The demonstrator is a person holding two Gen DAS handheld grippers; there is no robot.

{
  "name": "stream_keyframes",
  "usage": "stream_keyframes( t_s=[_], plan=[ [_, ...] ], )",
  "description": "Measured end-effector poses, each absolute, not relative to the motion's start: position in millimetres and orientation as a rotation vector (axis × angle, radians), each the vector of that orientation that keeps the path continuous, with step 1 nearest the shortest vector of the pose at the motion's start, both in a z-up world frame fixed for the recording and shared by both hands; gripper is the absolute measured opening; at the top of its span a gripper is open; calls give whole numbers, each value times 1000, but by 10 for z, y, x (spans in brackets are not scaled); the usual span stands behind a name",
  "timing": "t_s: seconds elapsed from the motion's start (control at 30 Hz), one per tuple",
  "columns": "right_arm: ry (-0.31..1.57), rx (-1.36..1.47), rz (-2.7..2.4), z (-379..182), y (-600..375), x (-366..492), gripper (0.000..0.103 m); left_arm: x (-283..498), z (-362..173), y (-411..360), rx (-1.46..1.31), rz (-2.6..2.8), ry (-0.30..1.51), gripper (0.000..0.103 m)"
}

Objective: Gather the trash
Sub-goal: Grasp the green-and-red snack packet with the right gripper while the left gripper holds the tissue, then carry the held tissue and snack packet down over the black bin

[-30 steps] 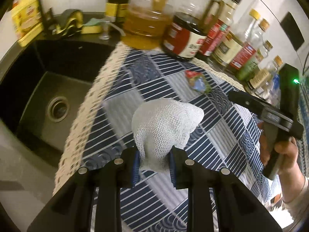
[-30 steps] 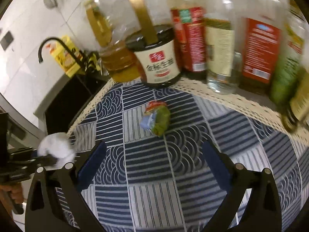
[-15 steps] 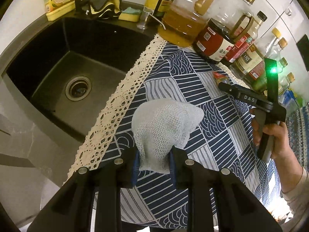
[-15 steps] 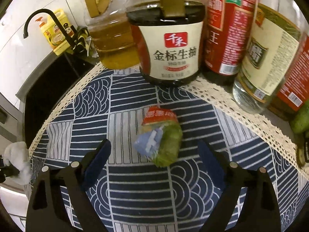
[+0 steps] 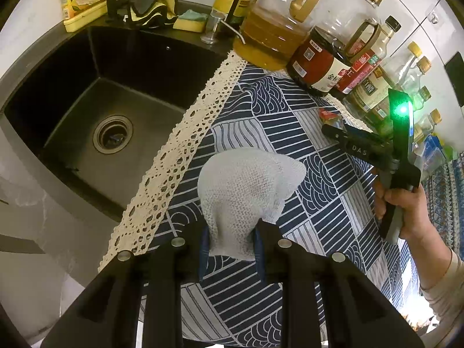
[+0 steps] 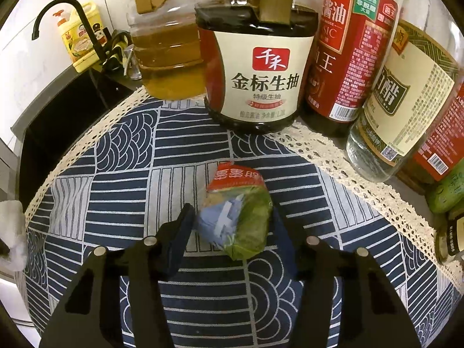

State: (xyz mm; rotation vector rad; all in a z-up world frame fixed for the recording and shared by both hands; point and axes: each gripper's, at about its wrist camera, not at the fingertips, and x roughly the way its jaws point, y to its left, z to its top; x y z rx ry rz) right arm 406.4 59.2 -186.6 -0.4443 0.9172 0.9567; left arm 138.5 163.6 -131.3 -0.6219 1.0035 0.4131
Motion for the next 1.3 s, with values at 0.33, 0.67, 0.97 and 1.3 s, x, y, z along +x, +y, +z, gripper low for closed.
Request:
stream_keyframes(
  t_s=[0.33, 0.67, 0.97, 1.3],
  plan=[
    [913, -410, 968, -1720, 434, 3966, 54, 1374, -1271, 1615, -605, 398, 997, 24],
    [901, -352, 921, -1465, 66, 3665, 54, 1353, -1145, 1507, -552, 315, 975, 24],
    [903, -282, 815, -1253, -382, 3153, 54, 1306, -1007, 1398, -479, 179, 954, 24],
    [916, -199, 703, -1131, -813, 2401, 54, 1120, -953, 1189, -415, 20, 954, 24]
  ],
)
